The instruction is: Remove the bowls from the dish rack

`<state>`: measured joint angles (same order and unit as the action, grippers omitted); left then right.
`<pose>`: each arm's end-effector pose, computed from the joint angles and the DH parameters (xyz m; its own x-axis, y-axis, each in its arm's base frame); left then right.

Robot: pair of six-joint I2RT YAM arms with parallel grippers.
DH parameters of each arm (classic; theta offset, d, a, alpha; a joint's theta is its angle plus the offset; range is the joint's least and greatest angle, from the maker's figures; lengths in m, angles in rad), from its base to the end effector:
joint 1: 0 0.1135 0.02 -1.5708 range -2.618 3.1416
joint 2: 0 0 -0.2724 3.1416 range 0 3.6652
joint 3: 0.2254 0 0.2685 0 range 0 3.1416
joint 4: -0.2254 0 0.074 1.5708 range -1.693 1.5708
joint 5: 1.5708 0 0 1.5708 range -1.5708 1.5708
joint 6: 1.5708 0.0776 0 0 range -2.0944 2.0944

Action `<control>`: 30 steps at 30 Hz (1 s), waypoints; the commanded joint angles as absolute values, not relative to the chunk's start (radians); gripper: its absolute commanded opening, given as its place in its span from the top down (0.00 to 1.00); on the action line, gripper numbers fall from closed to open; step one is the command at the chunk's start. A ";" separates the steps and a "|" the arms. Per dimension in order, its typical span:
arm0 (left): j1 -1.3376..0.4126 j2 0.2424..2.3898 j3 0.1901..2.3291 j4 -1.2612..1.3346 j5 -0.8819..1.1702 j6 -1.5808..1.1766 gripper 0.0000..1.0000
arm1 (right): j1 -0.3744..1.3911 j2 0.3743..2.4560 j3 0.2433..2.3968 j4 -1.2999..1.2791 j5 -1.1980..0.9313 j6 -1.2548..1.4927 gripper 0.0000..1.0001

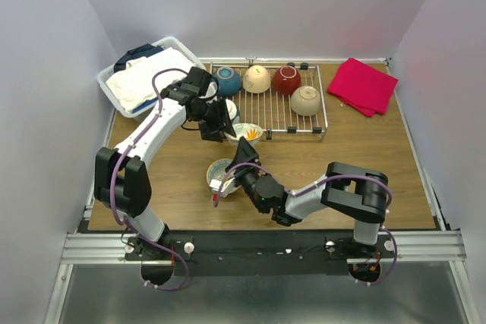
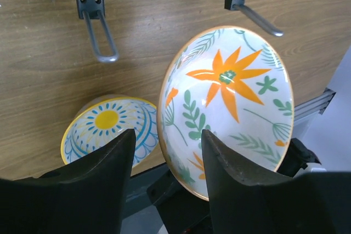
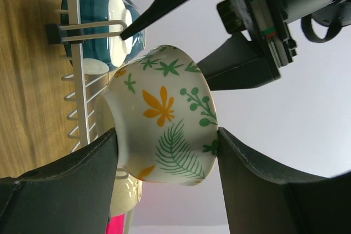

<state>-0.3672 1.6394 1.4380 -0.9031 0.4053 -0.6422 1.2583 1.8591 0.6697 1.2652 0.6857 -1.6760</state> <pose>0.3366 -0.1623 0.2619 -0.9643 -0.2188 -0.1491 -0.1027 0.8280 -0.5513 0.1649 0.3505 0.1642 0.5369 -0.8417 0.0570 0.0801 -0.0164 -0.9967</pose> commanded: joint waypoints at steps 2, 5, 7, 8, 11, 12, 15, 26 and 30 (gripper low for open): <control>-0.379 1.649 1.405 -0.894 0.462 -0.627 0.53 | 1.278 1.870 0.703 1.649 0.681 -1.706 0.50; -0.380 1.646 1.405 -0.894 0.469 -0.626 0.71 | 1.281 1.867 0.698 1.655 0.678 -1.712 0.50; -0.382 1.643 1.407 -0.894 0.474 -0.624 0.87 | 1.281 1.864 0.701 1.657 0.677 -1.715 0.50; -0.382 1.641 1.407 -0.894 0.479 -0.624 0.92 | 1.282 1.864 0.701 1.658 0.676 -1.715 0.50; -0.382 1.631 1.416 -0.896 0.474 -0.626 1.00 | 1.285 1.859 0.696 1.664 0.681 -1.721 0.43; -0.382 1.625 1.425 -0.894 0.471 -0.627 1.00 | 1.287 1.858 0.695 1.664 0.687 -1.723 0.38; -0.380 1.612 1.453 -0.890 0.459 -0.635 1.00 | 1.293 1.847 0.687 1.654 0.706 -1.717 0.18; -0.316 1.605 1.623 -0.900 0.307 -0.614 1.00 | 1.318 1.755 0.641 1.545 0.807 -1.580 0.00; -0.296 1.577 1.631 -0.868 0.198 -0.569 1.00 | 1.319 1.683 0.618 1.426 0.848 -1.493 0.00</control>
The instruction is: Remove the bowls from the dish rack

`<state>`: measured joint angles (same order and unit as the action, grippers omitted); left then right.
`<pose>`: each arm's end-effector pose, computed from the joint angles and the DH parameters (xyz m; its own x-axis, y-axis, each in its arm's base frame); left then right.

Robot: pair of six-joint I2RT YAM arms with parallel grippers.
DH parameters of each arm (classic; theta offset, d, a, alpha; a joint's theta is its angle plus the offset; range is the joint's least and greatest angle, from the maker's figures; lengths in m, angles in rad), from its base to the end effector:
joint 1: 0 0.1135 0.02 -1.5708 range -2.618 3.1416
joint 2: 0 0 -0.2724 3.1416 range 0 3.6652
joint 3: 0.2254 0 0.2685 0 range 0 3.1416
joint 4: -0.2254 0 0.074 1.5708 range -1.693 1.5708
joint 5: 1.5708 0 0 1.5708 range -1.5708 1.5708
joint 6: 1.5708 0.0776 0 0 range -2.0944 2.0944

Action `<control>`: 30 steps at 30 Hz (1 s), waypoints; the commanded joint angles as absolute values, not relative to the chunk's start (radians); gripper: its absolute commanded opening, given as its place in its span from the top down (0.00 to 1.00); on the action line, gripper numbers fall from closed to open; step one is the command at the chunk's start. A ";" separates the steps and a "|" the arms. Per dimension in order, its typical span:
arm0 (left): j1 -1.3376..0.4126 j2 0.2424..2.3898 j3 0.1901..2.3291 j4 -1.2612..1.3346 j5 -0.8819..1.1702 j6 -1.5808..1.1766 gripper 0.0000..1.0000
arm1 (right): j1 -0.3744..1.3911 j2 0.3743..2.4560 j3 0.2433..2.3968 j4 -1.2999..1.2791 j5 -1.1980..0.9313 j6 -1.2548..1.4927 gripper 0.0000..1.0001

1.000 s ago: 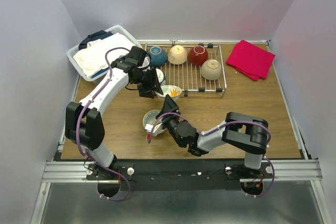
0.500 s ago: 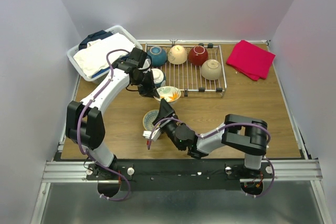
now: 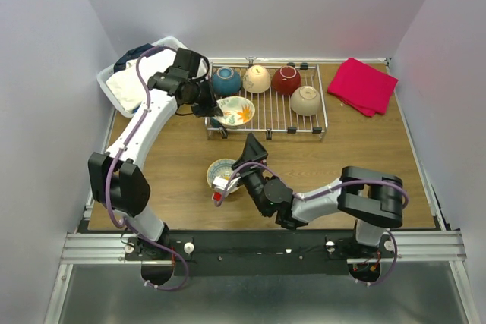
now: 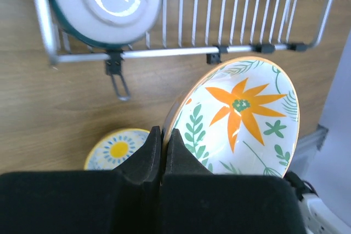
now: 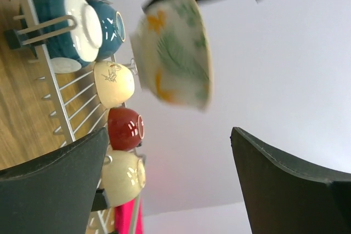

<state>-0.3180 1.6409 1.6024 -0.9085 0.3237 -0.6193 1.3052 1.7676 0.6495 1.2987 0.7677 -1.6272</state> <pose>0.3619 -0.1451 0.3153 -0.9023 -0.2823 -0.3258 -0.0624 0.8333 -0.5493 0.1490 0.3423 0.1949 0.5115 -0.8565 -0.0691 0.0761 0.1252 -0.9892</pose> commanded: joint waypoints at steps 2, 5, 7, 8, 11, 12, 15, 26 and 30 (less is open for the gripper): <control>-0.296 1.559 1.618 -0.856 0.155 -0.543 1.00 | 1.319 1.631 0.615 1.358 0.868 -1.416 0.00; -0.296 1.508 1.560 -0.824 0.110 -0.499 1.00 | 1.318 1.569 0.624 1.176 0.911 -1.257 0.00; -0.296 1.453 1.491 -0.784 0.103 -0.474 1.00 | 1.319 1.504 0.641 0.964 0.930 -1.086 0.00; -0.298 1.431 1.464 -0.772 0.103 -0.468 1.00 | 1.319 1.484 0.662 0.892 0.928 -1.025 0.00; -0.301 1.342 1.352 -0.716 0.104 -0.442 1.00 | 1.318 1.413 0.698 0.649 0.925 -0.817 0.00; -0.307 1.297 1.300 -0.695 0.104 -0.434 1.00 | 1.316 1.402 0.725 0.547 0.925 -0.767 0.00; -0.322 1.202 1.195 -0.652 0.112 -0.410 1.00 | 1.304 1.365 0.777 0.392 0.922 -0.608 0.00; -0.394 0.988 0.899 -0.515 0.135 -0.472 1.00 | 1.105 1.289 0.908 0.029 0.744 -0.089 0.00; -0.428 0.970 0.838 -0.465 0.127 -0.500 1.00 | 0.996 1.281 0.930 -0.061 0.661 0.055 0.00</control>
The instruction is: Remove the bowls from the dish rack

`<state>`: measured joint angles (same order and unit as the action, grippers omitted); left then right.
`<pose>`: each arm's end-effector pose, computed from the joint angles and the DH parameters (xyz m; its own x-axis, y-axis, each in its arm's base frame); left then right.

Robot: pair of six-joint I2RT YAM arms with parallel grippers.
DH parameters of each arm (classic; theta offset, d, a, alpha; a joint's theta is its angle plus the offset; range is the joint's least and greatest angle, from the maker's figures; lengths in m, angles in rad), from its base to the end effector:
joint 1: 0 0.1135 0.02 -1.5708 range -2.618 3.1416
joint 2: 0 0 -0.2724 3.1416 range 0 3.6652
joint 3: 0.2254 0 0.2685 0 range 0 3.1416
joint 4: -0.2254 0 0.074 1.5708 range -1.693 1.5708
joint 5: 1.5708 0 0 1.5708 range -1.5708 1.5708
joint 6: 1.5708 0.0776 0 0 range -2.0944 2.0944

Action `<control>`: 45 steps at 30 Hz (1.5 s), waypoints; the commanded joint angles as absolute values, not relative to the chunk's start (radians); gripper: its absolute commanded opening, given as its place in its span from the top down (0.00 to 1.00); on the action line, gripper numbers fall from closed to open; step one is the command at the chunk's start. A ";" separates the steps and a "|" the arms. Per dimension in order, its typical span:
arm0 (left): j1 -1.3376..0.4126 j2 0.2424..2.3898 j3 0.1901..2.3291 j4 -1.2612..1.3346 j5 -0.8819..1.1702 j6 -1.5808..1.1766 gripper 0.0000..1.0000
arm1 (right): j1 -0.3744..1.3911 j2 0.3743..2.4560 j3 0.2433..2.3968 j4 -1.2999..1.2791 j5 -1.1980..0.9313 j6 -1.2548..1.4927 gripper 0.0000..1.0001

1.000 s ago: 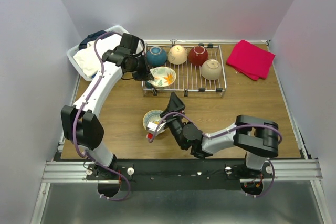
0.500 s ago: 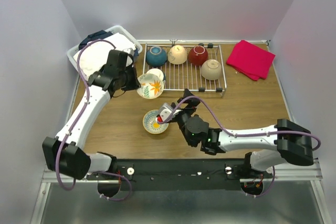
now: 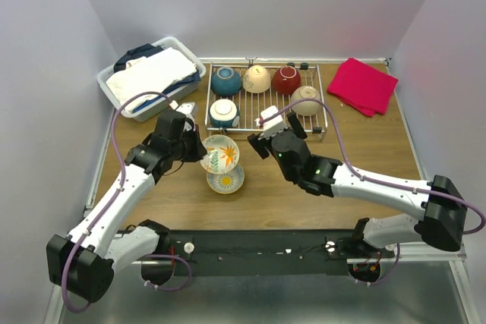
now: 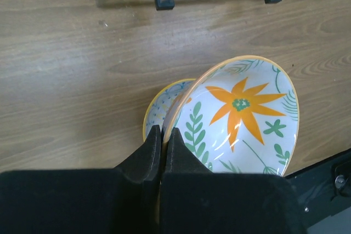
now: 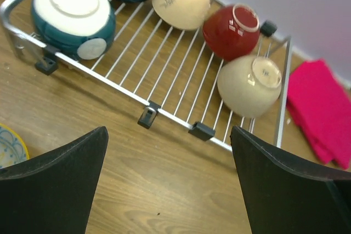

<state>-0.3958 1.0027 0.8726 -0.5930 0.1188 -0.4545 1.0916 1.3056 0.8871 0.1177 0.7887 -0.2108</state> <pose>0.2308 -0.1064 0.2687 -0.7526 -0.1579 -0.6392 0.1496 0.9044 -0.3996 0.2033 0.2719 0.2867 -0.0681 -0.4509 -0.8900 -0.3346 0.8507 -0.4054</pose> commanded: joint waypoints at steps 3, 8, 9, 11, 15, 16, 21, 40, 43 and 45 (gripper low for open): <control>-0.469 0.973 0.802 -0.418 0.107 -0.518 1.00 | 0.945 1.270 0.933 -0.087 0.606 0.142 0.00; -0.529 0.988 0.720 -0.342 0.036 -0.558 1.00 | 0.902 1.244 0.904 -0.092 0.523 0.228 0.00; -0.537 0.994 0.710 -0.325 0.025 -0.563 1.00 | 0.897 1.238 0.899 -0.100 0.519 0.236 0.00; -0.554 0.999 0.689 -0.311 0.008 -0.569 1.00 | 0.894 1.224 0.885 -0.107 0.509 0.255 0.00; -0.558 0.993 0.641 -0.273 -0.072 -0.600 1.00 | 0.887 1.191 0.858 -0.107 0.499 0.279 0.00; -0.558 0.988 0.620 -0.264 -0.083 -0.603 1.00 | 0.888 1.183 0.850 -0.107 0.492 0.285 0.00; -0.558 0.982 0.565 -0.210 -0.110 -0.627 0.99 | 0.884 1.157 0.825 -0.113 0.489 0.301 0.00; -0.558 0.907 0.491 -0.196 -0.098 -0.693 0.38 | 0.873 1.166 0.841 -0.121 0.479 0.310 0.00; -0.560 0.873 0.500 -0.222 -0.123 -0.692 0.30 | 0.864 1.192 0.871 -0.138 0.474 0.311 0.00; -0.558 0.856 0.505 -0.244 -0.132 -0.686 0.23 | 0.848 1.207 0.900 -0.153 0.465 0.311 0.00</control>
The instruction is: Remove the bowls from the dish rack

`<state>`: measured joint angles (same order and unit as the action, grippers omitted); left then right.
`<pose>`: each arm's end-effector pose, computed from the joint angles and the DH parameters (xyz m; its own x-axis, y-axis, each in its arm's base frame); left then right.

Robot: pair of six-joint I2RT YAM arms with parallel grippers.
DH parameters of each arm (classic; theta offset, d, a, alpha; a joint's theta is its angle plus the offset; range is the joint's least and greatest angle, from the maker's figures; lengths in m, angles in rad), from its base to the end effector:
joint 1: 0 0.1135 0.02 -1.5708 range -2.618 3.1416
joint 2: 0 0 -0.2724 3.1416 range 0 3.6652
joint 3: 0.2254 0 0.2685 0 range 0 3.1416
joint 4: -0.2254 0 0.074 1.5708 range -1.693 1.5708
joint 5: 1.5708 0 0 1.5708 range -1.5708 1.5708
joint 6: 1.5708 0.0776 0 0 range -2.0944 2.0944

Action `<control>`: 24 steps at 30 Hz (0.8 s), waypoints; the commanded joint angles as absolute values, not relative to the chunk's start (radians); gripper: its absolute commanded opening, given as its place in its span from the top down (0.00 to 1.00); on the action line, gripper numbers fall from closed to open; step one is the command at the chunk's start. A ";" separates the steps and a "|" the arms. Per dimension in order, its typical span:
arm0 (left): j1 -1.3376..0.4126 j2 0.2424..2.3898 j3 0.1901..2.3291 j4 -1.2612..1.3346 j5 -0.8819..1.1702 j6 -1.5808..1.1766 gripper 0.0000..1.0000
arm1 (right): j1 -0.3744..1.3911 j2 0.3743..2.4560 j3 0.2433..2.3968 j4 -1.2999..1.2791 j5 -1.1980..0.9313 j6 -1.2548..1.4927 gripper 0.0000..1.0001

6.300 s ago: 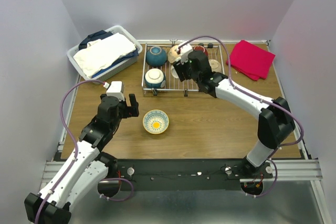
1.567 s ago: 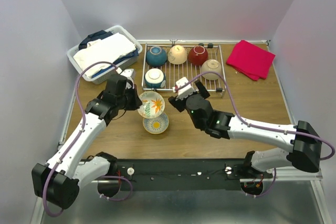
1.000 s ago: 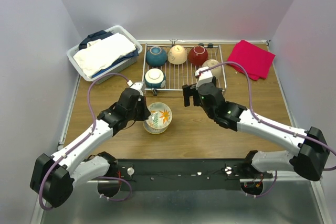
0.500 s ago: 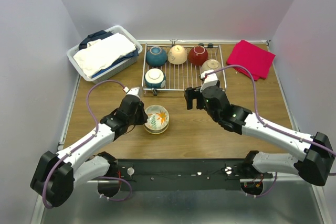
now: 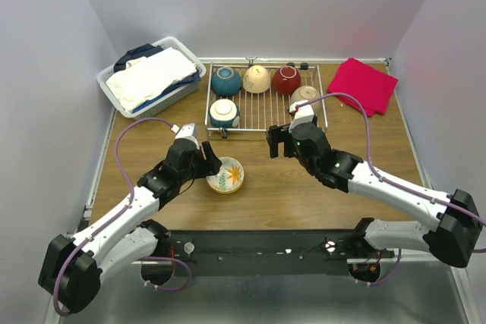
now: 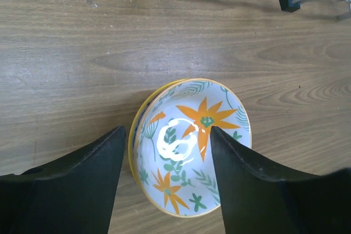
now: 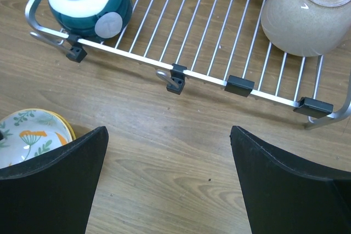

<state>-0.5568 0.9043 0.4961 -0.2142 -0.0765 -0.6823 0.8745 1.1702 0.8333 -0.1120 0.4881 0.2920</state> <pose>0.2057 -0.1211 0.1905 -0.6832 -0.3153 -0.6587 0.0560 0.8767 -0.4778 0.2261 0.2137 0.2726 -0.3836 -0.0625 -0.9214 -0.3093 0.9488 0.0645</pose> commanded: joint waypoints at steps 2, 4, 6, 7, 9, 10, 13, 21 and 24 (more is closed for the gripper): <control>-0.558 0.828 0.514 -0.259 -0.147 -0.677 0.23 | 0.830 1.233 0.923 -0.170 0.446 0.313 0.00; -0.558 0.802 0.525 -0.281 -0.158 -0.670 0.14 | 0.801 1.252 0.958 -0.198 0.436 0.313 0.00; -0.558 0.781 0.535 -0.307 -0.176 -0.651 0.12 | 0.775 1.284 0.983 -0.224 0.436 0.296 0.00; -0.558 0.763 0.548 -0.316 -0.182 -0.641 0.09 | 0.766 1.295 0.995 -0.235 0.436 0.288 0.00; -0.558 0.740 0.561 -0.345 -0.201 -0.608 0.05 | 0.730 1.331 1.040 -0.267 0.433 0.265 0.00; -0.558 0.715 0.577 -0.354 -0.210 -0.595 0.04 | 0.717 1.344 1.054 -0.279 0.433 0.258 0.00; -0.558 0.661 0.606 -0.388 -0.248 -0.522 0.01 | 0.663 1.408 1.126 -0.324 0.431 0.216 0.00; -0.558 0.542 0.608 -0.385 -0.311 -0.292 0.01 | 0.598 1.587 1.276 -0.275 0.560 -0.122 0.00; -0.557 0.509 0.577 -0.351 -0.324 -0.258 0.01 | 0.594 1.661 1.313 -0.217 0.603 -0.291 0.00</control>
